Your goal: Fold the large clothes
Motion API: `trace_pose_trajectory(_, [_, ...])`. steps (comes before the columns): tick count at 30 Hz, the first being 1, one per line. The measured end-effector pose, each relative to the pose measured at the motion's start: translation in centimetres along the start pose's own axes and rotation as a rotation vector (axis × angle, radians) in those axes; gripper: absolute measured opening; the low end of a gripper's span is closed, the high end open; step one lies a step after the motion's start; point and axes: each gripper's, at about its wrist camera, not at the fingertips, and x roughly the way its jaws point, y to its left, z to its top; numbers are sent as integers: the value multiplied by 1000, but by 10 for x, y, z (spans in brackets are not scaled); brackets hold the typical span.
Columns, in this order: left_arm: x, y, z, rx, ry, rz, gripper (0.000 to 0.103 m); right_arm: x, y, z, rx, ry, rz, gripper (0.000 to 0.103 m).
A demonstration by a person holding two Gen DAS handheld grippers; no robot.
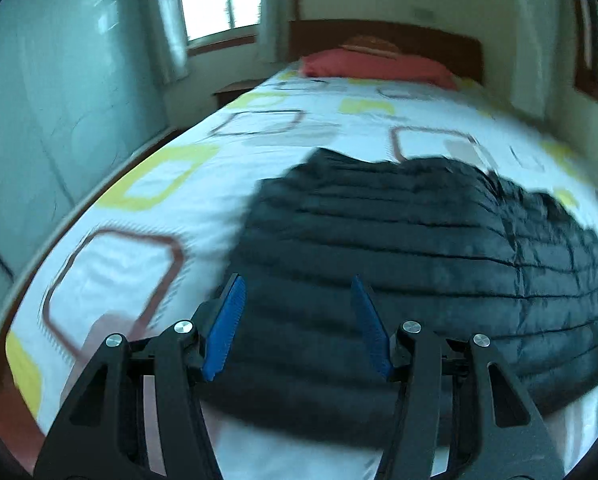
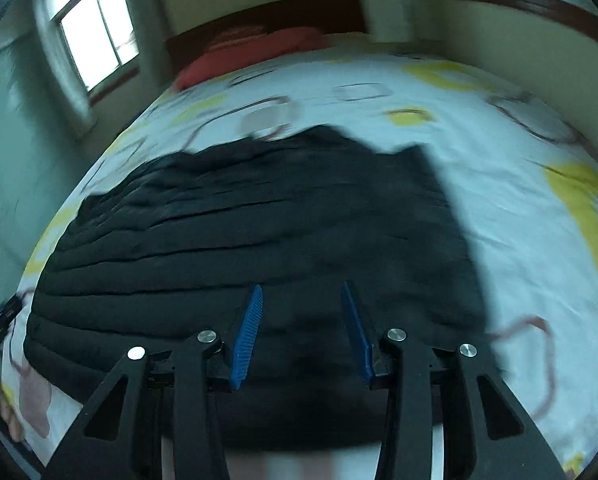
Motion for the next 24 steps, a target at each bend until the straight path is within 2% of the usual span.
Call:
trace_pose_trajectory(3, [26, -30, 9, 42, 32, -2, 53, 21, 33, 13, -63, 9, -13, 42])
trace_pose_trajectory(7, [56, -49, 13, 57, 76, 6, 42, 48, 58, 19, -125, 22, -48, 42])
trace_pose_trajectory(11, [82, -60, 5, 93, 106, 12, 32, 75, 71, 8, -171, 52, -94, 42])
trace_pose_trajectory(16, [79, -71, 0, 142, 97, 16, 18, 71, 73, 9, -168, 62, -98, 41])
trace_pose_trajectory(21, [66, -73, 20, 113, 66, -2, 17, 56, 80, 26, -142, -3, -74, 41])
trace_pose_trajectory(24, [81, -81, 21, 141, 89, 12, 17, 77, 85, 23, -159, 38, -84, 41])
